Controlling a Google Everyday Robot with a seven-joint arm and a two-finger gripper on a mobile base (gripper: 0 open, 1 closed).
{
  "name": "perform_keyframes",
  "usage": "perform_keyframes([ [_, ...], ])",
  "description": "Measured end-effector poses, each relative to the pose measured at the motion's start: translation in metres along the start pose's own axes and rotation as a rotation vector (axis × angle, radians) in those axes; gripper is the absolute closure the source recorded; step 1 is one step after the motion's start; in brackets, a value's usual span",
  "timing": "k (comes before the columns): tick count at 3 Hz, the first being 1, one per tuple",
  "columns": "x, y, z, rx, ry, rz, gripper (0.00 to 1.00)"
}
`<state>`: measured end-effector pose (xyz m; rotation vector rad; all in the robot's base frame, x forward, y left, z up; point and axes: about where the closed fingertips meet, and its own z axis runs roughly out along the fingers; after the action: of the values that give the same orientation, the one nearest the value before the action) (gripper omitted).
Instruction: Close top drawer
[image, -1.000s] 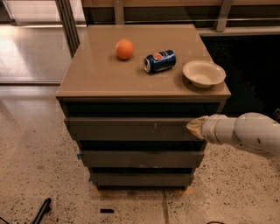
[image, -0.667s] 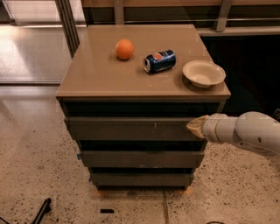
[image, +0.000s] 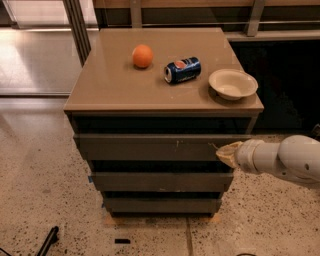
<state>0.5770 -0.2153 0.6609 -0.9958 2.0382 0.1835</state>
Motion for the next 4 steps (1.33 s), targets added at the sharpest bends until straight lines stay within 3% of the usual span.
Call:
perform_keyframes([
  [1, 0.029, 0.037, -0.015, -0.143, -0.011, 0.072, 1.0],
  [2, 0.031, 0.048, -0.017, -0.185, -0.007, 0.074, 0.81],
  [4, 0.031, 0.048, -0.017, -0.185, -0.007, 0.074, 0.35],
])
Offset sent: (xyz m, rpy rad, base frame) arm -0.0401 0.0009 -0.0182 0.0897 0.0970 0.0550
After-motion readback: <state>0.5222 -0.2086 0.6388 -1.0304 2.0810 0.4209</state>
